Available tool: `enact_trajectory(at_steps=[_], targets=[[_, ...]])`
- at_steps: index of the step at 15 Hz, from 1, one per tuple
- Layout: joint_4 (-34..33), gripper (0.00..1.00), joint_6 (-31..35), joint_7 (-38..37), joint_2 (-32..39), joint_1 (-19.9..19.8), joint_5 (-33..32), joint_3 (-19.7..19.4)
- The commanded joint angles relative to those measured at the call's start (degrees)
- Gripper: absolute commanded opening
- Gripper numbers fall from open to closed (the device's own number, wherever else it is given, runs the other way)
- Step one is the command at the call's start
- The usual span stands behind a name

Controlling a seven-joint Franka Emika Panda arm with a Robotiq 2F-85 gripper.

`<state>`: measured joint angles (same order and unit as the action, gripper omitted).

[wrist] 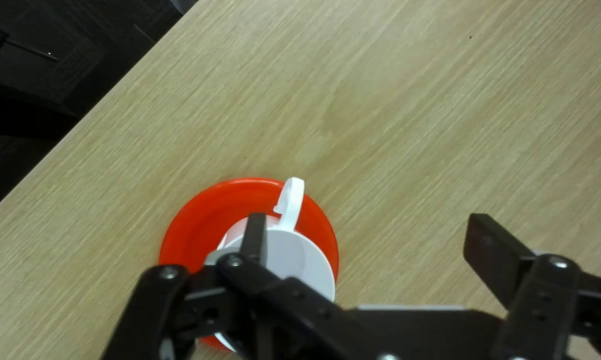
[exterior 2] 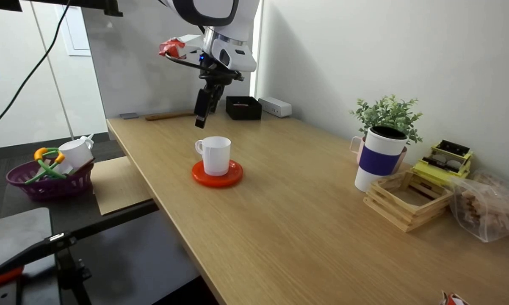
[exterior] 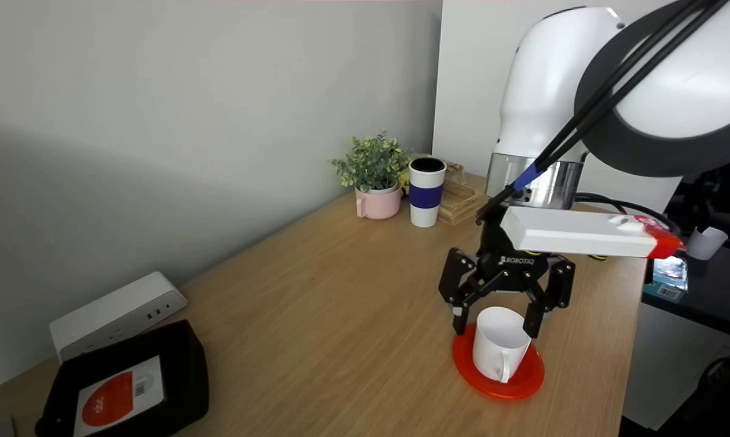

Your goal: Put the white mug on top of the orange plate

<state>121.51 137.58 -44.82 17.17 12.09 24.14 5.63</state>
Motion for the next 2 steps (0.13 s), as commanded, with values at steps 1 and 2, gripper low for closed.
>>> enact_trajectory(at_steps=[1, 2], targets=[[-0.06, 1.0, -0.08, -0.19, -0.01, -0.52, -0.26, 0.52], [-0.06, 1.0, -0.08, -0.19, -0.01, -0.52, -0.26, 0.52]])
